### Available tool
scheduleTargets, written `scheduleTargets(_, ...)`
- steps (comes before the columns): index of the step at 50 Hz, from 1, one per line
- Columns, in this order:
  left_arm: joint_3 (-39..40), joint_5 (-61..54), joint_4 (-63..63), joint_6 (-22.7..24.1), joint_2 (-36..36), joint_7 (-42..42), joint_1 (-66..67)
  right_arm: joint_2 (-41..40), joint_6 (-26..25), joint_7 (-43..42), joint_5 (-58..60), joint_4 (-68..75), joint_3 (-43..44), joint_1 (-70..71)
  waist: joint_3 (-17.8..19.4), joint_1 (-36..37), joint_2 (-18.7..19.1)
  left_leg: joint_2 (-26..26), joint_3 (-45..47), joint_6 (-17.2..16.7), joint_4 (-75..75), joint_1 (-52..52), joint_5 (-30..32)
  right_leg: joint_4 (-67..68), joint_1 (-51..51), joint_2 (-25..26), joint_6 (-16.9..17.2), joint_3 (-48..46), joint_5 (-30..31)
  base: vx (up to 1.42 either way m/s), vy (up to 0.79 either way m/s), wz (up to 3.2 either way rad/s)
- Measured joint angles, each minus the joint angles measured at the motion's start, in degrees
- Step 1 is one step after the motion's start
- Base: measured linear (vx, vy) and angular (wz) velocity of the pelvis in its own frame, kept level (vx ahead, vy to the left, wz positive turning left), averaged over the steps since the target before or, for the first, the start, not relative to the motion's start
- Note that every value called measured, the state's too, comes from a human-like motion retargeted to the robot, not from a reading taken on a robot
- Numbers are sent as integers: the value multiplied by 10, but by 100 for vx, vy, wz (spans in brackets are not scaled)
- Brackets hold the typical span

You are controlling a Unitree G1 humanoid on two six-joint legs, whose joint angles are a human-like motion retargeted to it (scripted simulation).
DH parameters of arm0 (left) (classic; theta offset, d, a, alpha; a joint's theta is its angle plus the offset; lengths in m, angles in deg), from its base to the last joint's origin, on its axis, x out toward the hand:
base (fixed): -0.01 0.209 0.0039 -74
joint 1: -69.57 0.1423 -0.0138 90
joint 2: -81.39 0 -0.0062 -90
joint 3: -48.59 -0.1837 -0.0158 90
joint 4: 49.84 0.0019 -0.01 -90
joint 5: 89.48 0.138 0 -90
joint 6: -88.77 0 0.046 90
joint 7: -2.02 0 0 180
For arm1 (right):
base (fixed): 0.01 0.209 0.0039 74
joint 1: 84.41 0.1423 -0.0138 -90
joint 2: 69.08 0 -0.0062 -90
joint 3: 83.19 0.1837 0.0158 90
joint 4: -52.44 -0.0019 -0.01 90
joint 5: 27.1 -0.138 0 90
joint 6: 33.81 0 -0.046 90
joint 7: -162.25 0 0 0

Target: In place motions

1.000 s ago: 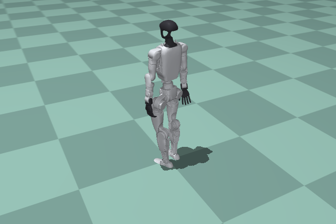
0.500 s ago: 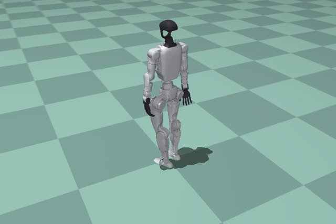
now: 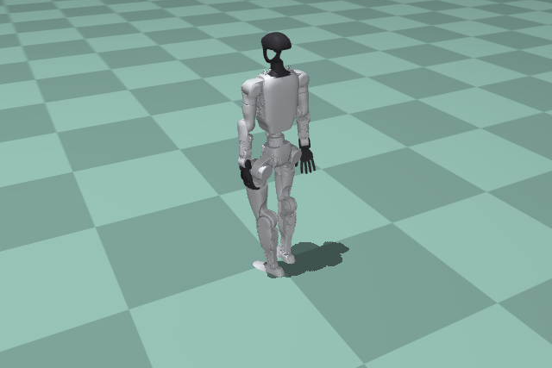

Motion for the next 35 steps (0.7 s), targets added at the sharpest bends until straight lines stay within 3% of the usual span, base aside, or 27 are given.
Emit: scheduleTargets(35,1,10,-3,-17,0,5,2,5,-2,-2,-2,2,12,-11,5,-6,6,9,3,-8,26,-2,-6,1,8,7,-8,5,-4,0,0,2)
